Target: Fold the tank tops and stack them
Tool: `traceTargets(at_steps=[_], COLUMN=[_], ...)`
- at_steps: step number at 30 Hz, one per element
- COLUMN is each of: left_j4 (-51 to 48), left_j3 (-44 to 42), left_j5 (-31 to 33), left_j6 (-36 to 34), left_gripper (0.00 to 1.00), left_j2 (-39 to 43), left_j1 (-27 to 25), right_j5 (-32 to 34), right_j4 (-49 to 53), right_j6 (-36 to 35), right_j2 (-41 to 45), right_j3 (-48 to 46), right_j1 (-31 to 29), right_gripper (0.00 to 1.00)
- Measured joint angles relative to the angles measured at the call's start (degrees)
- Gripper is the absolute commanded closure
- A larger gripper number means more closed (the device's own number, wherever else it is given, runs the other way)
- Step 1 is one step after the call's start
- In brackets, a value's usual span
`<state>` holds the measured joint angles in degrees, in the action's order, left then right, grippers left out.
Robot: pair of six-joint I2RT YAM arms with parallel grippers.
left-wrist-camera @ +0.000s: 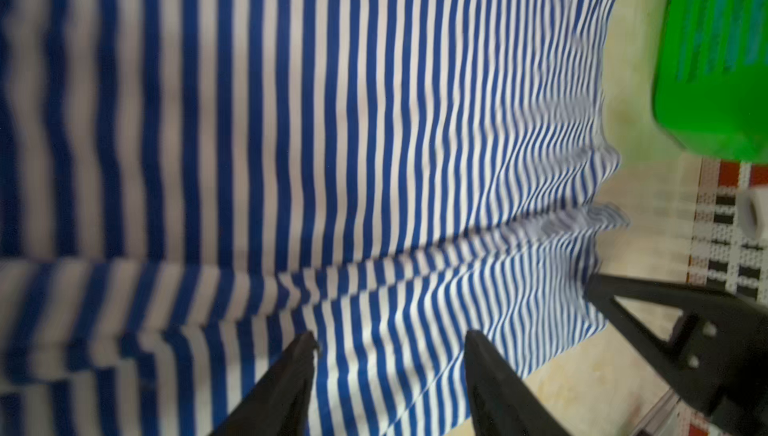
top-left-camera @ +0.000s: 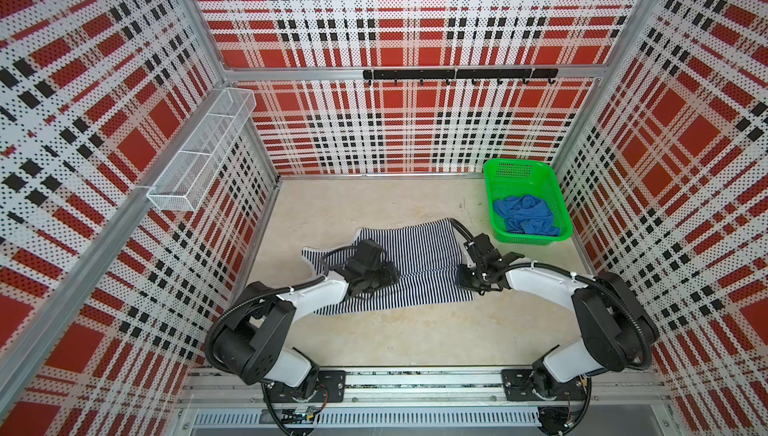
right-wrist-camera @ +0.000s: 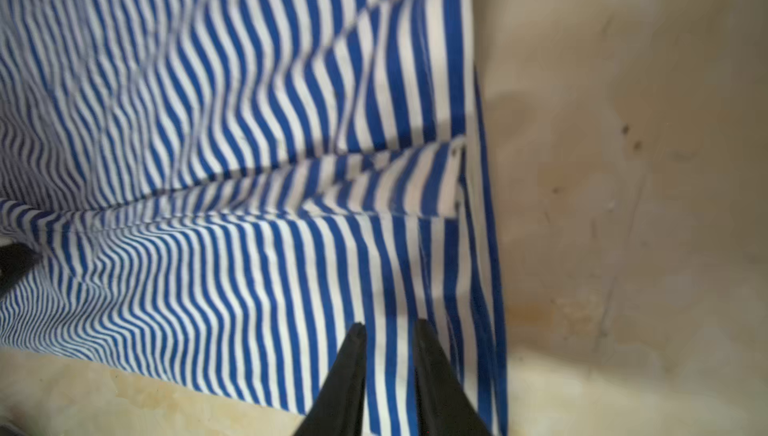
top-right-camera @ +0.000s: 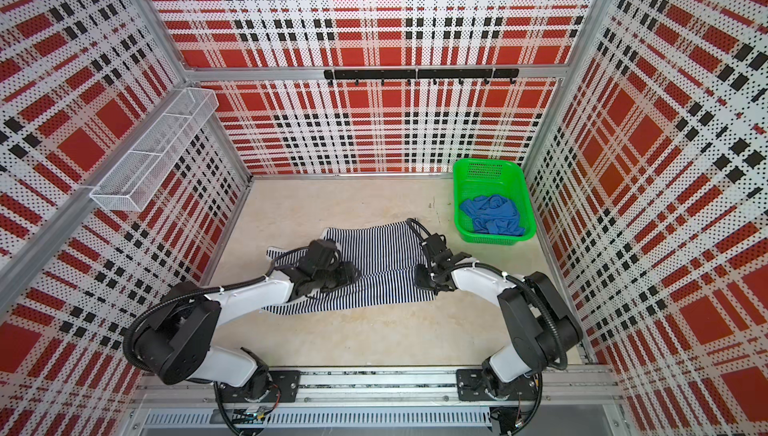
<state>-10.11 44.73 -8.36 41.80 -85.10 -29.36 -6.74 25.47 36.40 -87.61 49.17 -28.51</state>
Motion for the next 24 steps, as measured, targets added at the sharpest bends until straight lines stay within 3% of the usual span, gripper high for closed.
traceTargets(at_steps=[4,8,16,24], left_j4=[-3.2,-2.3,-2.4,-0.2], left_j3=[15.5,23.6,27.5,27.4], left_j5=[3.7,6.0,4.8,4.2], left_j6=[-10.3,-18.6,-26.8,-27.5], left_gripper=[0.39,0.39,0.34,0.33], left_j2=[-2.9,-9.5,-25.6,-26.9], left_j1=[7.6,13.0,17.1,19.1], right_j5=[2.0,0.8,-3.6,-5.0], right_j4=[1.6,-2.3,-6.5,-7.8], right_j6=[-8.0,-14.7,-19.9,-21.2], right_j2=[-2.1,-7.1,-21.1,-27.5], right_j3=[12.9,20.7,29.3,32.3], right_j1=[3.1,7.1,11.5,12.6], right_gripper=[0.72,0.70,0.65,0.54])
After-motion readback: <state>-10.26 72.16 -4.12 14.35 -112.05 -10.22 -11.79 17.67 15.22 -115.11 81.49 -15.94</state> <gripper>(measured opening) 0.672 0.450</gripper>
